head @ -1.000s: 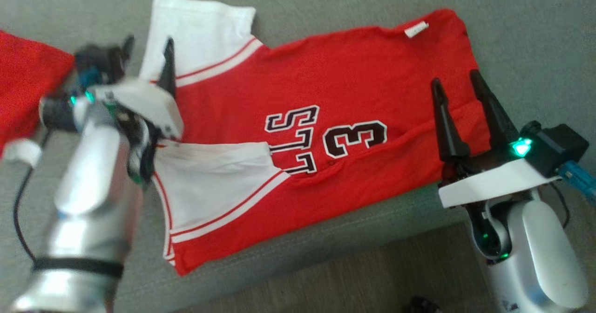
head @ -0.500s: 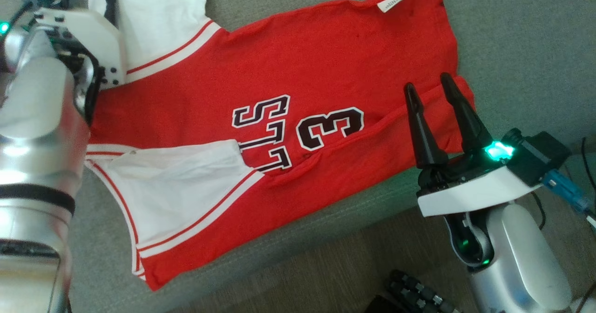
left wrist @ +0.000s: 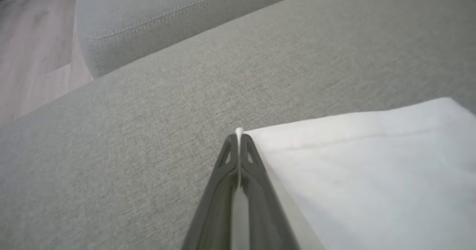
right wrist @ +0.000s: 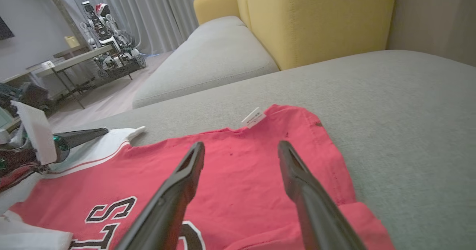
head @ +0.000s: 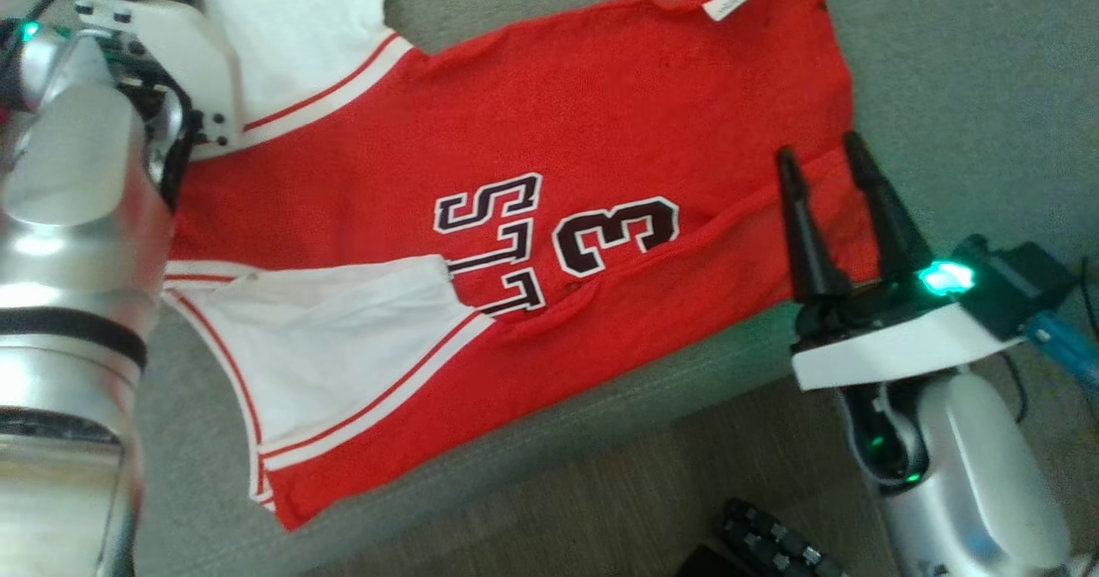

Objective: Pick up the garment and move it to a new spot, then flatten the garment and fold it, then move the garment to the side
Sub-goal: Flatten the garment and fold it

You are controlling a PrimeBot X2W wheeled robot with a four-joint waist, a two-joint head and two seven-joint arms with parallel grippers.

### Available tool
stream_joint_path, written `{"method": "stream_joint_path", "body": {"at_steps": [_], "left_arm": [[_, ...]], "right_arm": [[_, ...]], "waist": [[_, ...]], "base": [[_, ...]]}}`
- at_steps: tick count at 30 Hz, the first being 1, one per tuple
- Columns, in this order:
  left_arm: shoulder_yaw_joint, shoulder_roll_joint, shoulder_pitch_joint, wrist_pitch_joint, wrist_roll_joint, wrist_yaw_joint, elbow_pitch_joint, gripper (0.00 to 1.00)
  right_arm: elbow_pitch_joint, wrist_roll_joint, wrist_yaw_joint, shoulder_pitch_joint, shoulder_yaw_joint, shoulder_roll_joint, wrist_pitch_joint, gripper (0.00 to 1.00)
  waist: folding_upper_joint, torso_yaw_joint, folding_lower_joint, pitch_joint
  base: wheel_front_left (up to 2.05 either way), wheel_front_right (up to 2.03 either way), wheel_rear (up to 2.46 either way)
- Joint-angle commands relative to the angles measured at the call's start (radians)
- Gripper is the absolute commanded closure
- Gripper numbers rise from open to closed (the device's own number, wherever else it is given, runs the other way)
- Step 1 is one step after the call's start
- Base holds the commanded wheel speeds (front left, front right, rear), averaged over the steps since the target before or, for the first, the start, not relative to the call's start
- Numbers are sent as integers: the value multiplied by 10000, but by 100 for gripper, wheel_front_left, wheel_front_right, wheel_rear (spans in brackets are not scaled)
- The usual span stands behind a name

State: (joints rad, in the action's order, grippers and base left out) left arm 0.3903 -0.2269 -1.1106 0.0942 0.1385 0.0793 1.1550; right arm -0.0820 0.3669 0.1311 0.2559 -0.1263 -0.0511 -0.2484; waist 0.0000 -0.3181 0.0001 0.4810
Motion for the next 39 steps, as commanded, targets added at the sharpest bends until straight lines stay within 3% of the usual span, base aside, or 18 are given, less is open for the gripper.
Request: {"method": "stream_joint_path", "body": {"at_steps": [1,5,9,17,23,39], "left_arm": [[-202,-98,-154,470,134,-26,-269,100],[-392,433,84,1442,496,-25,-871,100],[-581,855,554,1643,836,45,-1844,100],[-865,1269,3394,1672,1338,166,-6188,100],[-236,1432,5388,1669,1441,200,-8323,100],[196,1408,6560,1260,1619,-84,-10371,100]], "right_arm": [[231,-136,-4,61,94,9,-112,0],[204,-471,-4,330,686,9,83,0],[170,-800,-4,640,1241,9,502,0],[-853,-1425,-4,1964,2806,9,2167,0],[-2008,-3113,-4,2820,4221,-37,3040,0],[-4694,-5410,-4,4921,6447,-309,3966,0]], "waist": [[0,267,-1,-85],[0,810,-1,-293],[0,1334,-1,-521],[0,2398,-1,-991],[0,2978,-1,-1044],[0,3424,-1,-651]], "base": [[0,0,0],[0,0,0],[0,0,0],[0,0,0],[0,0,0],[0,0,0]]}}
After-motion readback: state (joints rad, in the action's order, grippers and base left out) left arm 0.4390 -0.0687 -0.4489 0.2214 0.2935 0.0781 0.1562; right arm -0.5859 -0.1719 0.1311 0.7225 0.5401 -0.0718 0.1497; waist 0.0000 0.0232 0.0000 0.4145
